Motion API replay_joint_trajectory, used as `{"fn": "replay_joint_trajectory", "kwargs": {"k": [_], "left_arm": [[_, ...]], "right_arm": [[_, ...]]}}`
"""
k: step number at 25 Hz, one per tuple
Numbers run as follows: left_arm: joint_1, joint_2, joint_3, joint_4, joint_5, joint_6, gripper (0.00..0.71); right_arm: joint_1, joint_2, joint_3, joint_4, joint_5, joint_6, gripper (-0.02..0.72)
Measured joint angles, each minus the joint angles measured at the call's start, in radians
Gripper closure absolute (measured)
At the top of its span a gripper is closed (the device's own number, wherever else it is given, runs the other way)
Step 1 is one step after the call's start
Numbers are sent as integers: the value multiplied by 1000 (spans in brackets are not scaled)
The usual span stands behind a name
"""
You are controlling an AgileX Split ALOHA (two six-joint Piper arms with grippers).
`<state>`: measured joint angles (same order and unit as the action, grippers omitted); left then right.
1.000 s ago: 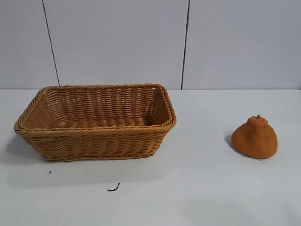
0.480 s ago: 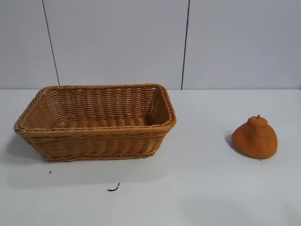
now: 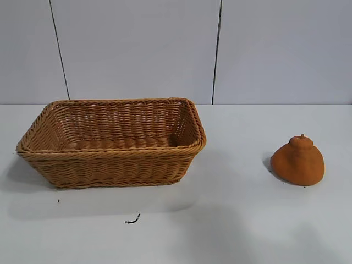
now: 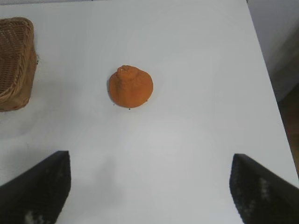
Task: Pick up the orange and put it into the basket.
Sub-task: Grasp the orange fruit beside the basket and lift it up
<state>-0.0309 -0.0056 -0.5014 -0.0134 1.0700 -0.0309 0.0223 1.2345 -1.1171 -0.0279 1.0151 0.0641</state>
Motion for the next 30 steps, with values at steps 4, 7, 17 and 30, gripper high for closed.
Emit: {"fn": "replay_joint_trajectory", "kwargs": {"k": [4,7,17,30], "left_arm": [[0,0,0,0,0,0,44],[0,0,0,0,0,0,44],[0,0,0,0,0,0,44],[0,0,0,0,0,0,44]], "right_arm": [[0,212,-129,28,-2,-24,73],[0,353,-217,37,-3,-26,73],[0,709,-328,118,-24,-44,73],[0,905,-330,112,-100,-22,160]]}}
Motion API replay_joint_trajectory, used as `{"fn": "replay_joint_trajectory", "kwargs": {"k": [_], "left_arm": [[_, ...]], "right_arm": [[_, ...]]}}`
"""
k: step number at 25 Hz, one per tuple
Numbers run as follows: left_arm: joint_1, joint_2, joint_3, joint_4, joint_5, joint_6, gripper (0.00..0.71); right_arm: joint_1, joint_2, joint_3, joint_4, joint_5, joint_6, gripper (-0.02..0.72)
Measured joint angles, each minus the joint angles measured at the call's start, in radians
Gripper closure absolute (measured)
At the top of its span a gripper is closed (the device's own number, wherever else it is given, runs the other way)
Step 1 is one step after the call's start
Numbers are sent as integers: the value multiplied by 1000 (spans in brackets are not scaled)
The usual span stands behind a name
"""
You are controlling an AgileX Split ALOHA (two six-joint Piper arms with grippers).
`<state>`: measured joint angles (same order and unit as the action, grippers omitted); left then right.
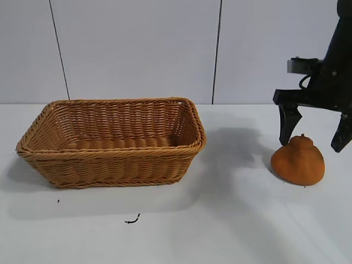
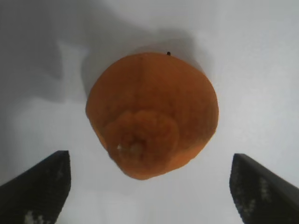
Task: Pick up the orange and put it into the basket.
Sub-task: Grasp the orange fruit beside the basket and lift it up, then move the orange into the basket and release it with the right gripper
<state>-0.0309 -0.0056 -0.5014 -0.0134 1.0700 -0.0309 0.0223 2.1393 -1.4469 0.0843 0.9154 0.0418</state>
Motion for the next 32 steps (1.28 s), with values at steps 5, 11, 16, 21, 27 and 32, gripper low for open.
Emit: {"fn": "replay_joint_trajectory", "kwargs": {"k": [5,11,16,21,27,32], "left_arm": [[0,0,0,0,0,0,44],[0,0,0,0,0,0,44],[0,0,0,0,0,0,44],[0,0,0,0,0,0,44],[0,0,0,0,0,0,44],[0,0,0,0,0,0,44]], "right_arm": [[0,1,-2,0,-3,0,549],[0,-15,-39,0,55,-11,662],[1,-69,-167,-4,142,-12,662],[1,-94,-347,-4,250,-13,662],[15,-94,-483,-20,299,-14,662],[111,-94,-504,-45,303,-12,662]]}}
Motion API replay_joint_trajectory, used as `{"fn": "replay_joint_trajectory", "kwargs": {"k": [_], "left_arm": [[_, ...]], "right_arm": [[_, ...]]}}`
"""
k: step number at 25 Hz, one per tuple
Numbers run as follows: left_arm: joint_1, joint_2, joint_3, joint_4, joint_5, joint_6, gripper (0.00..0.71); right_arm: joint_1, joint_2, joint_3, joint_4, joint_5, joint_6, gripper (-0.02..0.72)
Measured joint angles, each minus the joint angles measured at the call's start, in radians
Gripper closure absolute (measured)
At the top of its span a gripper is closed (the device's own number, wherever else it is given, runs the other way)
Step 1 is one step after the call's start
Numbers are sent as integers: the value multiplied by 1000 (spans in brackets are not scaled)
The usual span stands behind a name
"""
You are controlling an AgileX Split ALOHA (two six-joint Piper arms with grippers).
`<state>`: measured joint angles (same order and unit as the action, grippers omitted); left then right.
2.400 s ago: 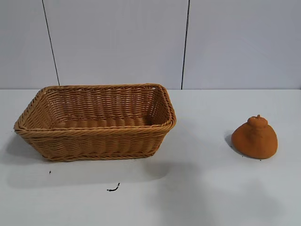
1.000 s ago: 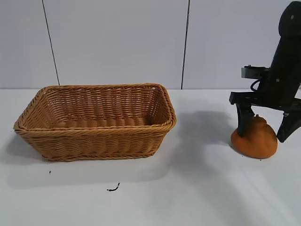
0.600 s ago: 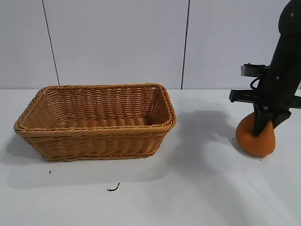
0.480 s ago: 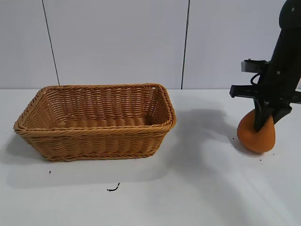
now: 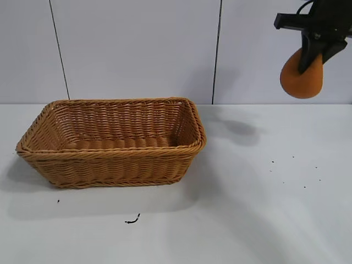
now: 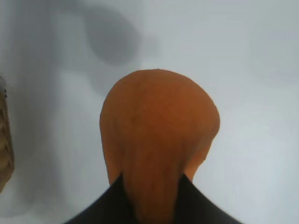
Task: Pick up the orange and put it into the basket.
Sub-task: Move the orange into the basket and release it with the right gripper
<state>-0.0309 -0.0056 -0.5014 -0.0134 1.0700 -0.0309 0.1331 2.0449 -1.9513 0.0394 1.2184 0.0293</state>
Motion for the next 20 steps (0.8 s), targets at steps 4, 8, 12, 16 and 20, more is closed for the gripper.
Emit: {"fn": "replay_joint_trajectory", "kwargs": {"k": [4,8,12,16,20], "left_arm": [[0,0,0,0,0,0,44],[0,0,0,0,0,0,44],[0,0,0,0,0,0,44],[0,0,0,0,0,0,44],[0,0,0,0,0,0,44]], "right_arm": [[107,0,0,0,2,13,662],[201,0,0,-4,-20,29,662],[341,0,0,-24,-95,70,662],[440,7,0,-31,-177,96,662],[504,62,0,-32,-246,121,662]]}}
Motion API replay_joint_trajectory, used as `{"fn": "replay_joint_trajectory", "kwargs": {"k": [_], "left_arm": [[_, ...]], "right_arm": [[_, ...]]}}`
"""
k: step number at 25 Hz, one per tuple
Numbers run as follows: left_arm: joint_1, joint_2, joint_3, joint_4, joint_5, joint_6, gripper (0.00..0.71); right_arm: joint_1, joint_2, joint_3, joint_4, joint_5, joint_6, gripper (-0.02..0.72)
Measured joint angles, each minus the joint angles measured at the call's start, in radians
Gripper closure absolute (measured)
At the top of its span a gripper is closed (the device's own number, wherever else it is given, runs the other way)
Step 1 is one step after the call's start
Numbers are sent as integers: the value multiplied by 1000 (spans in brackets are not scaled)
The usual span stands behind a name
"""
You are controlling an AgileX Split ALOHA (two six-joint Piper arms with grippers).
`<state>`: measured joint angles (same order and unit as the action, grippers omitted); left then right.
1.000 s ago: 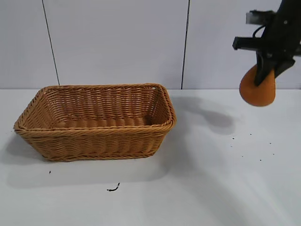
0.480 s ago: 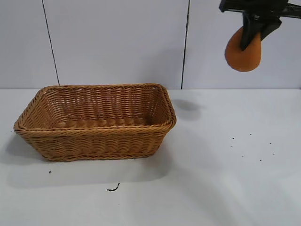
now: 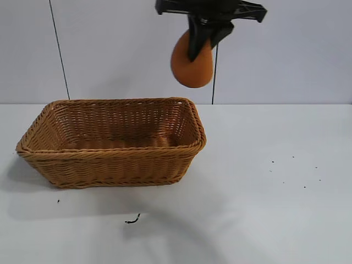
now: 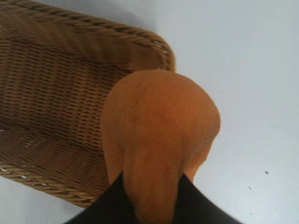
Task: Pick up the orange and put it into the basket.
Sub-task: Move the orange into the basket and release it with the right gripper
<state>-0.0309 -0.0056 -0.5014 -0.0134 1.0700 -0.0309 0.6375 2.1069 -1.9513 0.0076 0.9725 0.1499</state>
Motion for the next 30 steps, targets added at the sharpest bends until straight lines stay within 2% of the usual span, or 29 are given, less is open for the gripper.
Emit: {"fn": "replay_joint_trajectory", "kwargs": {"k": [7,16,18,20,22,24,26,27,29,30], "left_arm": [[0,0,0,0,0,0,44],[0,0,0,0,0,0,44],[0,0,0,0,0,0,44],[0,0,0,0,0,0,44],[0,0,0,0,0,0,44],[0,0,0,0,0,0,44],[0,0,0,0,0,0,44],[0,0,0,0,0,0,44],[0,0,0,0,0,0,44],[0,0,0,0,0,0,44]], "right_arm": [[20,158,0,-8,-122,43,662],[20,244,-1,-8,-133,50,657],[20,244,-15,-8,-118,50,584],[20,244,-31,-8,-95,50,424],[20,244,-65,-8,-60,47,216],[20,244,-117,-8,-13,36,111],[20,244,-192,-8,46,31,83],[20,244,-227,-8,82,31,80],[20,244,-264,-13,106,31,79],[18,242,-314,-17,149,31,77]]}}
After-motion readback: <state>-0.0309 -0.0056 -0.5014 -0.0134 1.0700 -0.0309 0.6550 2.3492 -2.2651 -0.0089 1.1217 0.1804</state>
